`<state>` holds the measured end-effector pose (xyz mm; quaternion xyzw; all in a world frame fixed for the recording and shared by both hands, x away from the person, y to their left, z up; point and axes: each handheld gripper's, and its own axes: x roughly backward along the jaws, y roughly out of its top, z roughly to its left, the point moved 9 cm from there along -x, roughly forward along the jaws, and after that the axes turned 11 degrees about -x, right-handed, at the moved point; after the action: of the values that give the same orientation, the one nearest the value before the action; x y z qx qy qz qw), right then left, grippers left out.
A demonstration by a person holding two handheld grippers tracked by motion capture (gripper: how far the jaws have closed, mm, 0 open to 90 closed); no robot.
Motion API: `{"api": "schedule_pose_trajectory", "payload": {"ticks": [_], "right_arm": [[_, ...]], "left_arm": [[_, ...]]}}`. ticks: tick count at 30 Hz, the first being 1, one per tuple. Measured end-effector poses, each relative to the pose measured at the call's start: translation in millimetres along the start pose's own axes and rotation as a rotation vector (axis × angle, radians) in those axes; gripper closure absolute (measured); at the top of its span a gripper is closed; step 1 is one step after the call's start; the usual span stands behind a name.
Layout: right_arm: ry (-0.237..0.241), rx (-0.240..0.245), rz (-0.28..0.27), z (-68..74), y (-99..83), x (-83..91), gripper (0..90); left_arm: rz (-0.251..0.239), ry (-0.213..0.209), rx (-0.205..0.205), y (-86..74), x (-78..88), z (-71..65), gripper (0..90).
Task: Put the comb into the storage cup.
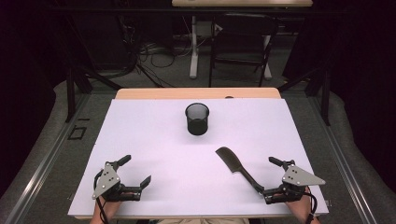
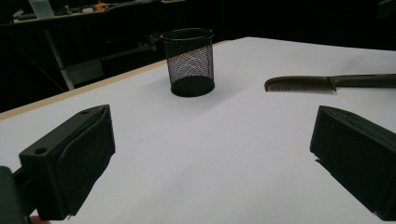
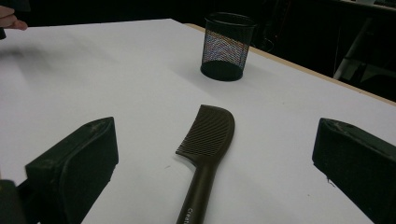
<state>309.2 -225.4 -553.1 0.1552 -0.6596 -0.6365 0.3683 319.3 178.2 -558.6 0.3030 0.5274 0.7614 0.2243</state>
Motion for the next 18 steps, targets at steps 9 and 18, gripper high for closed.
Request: {"api": "schedule_pose_trajectory", "payload": {"ticks": [9, 18], "right_arm": [[0.019, -0.018, 0.024, 3.6, 1.2, -3.3, 0.0], [0.043, -0.025, 0.041, 10.8, 5.6, -8.1, 0.0]], "left_arm": [[0.019, -0.010, -0.008, -2.0, -3.4, -2.2, 0.1], [0.037, -0.020, -0.012, -3.2, -6.1, -4.6, 0.1]]}}
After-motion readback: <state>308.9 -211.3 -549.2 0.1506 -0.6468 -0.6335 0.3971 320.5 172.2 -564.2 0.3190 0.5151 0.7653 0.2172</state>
